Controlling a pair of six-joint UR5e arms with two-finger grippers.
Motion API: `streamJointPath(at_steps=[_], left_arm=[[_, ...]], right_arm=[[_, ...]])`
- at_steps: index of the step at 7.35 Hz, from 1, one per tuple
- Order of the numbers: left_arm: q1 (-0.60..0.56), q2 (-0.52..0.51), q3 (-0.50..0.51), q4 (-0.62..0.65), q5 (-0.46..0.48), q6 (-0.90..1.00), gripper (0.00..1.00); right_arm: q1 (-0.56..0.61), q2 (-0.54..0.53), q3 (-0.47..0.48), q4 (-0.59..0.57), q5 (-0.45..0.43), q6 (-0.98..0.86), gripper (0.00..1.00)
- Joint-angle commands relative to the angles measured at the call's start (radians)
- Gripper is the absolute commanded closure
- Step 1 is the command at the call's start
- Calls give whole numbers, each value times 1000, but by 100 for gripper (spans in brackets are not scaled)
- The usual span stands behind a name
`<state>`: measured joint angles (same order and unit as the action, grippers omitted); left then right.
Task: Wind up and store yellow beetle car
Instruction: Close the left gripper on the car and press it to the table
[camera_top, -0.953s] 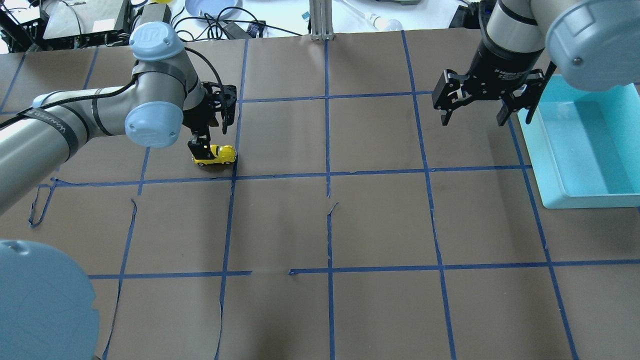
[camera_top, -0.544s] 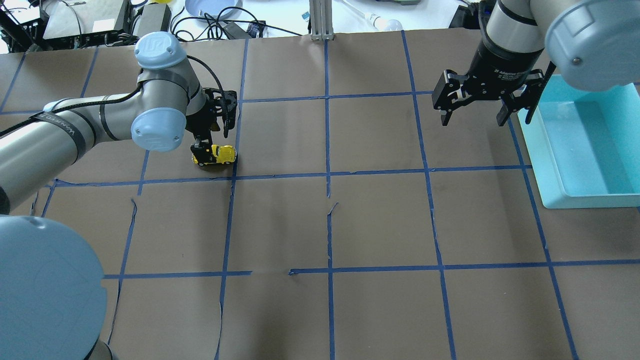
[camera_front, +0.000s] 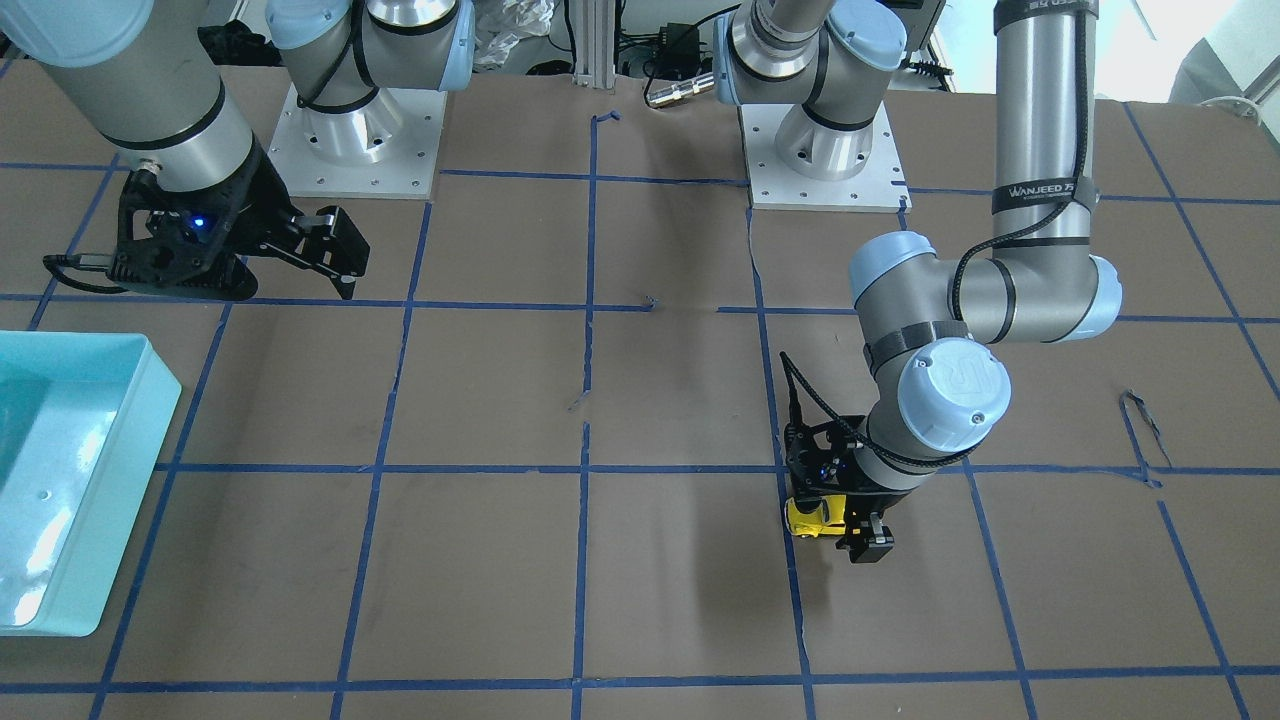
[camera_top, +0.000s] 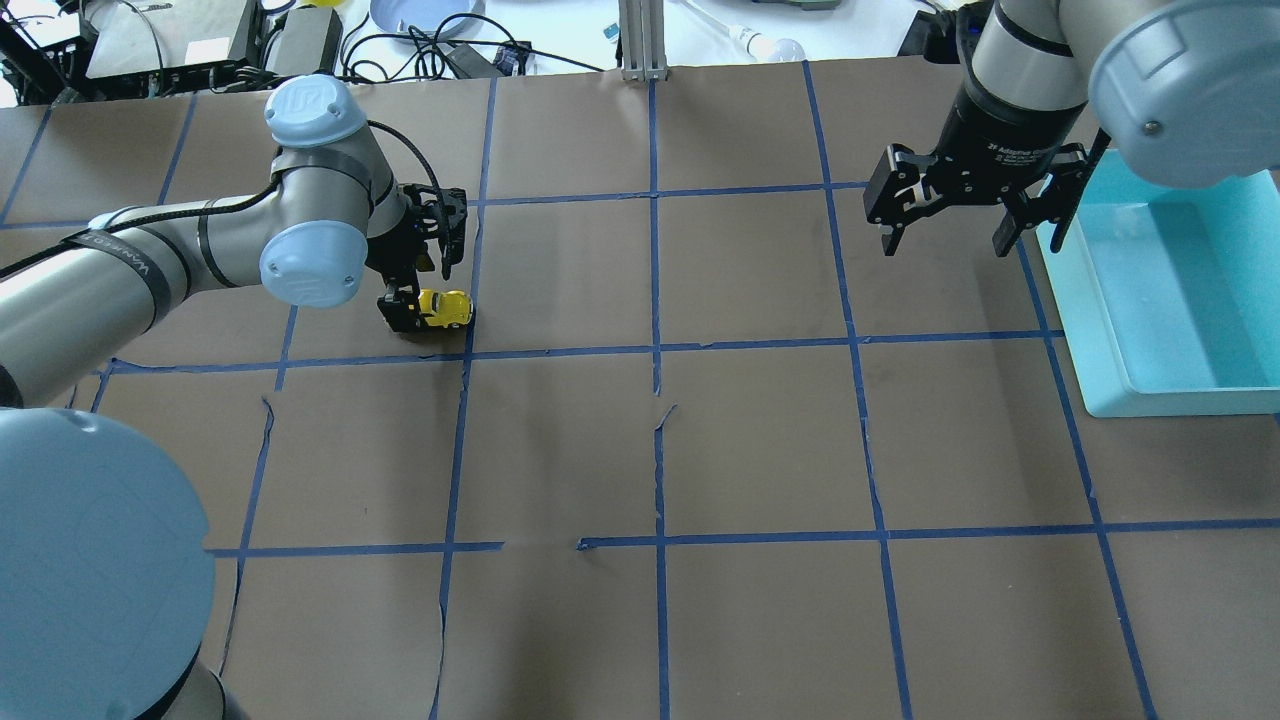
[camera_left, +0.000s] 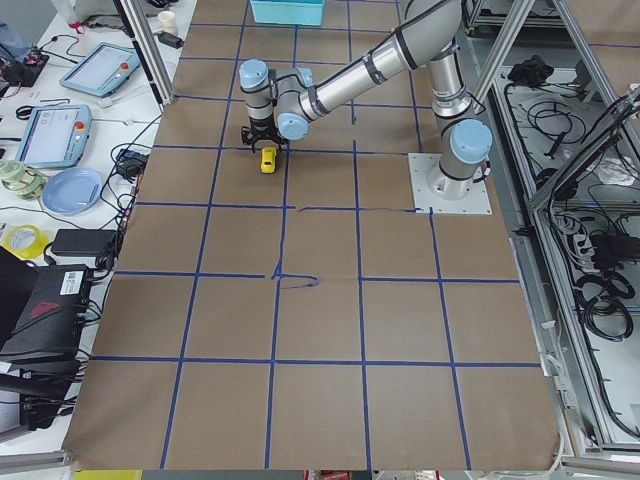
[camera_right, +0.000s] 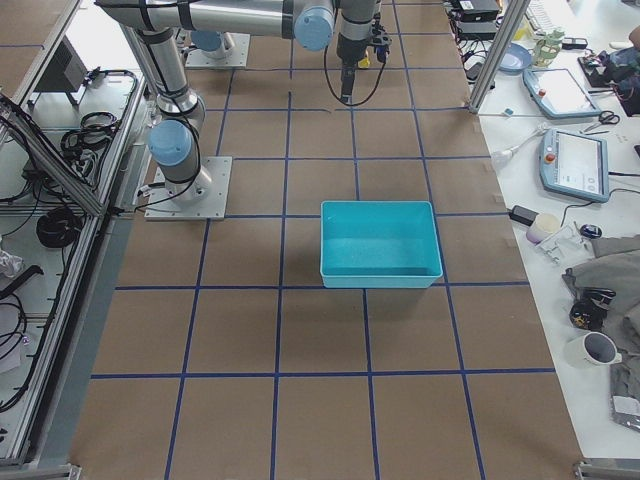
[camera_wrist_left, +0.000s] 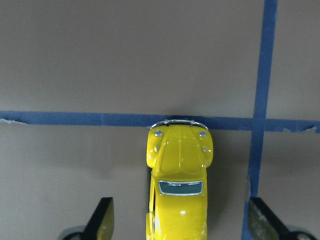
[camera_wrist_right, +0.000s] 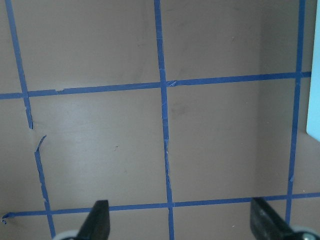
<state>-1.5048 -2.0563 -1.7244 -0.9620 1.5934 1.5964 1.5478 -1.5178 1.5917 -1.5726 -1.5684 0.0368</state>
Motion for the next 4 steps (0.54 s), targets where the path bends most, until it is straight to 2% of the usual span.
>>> streamJointPath(at_steps=[1, 4], left_arm=[[2, -4, -11, 5, 0, -4, 11], [2, -30, -11, 42, -9, -9, 13]], right_arm=[[0, 2, 1, 0, 2, 0, 0], [0, 2, 1, 0, -1, -2, 0]])
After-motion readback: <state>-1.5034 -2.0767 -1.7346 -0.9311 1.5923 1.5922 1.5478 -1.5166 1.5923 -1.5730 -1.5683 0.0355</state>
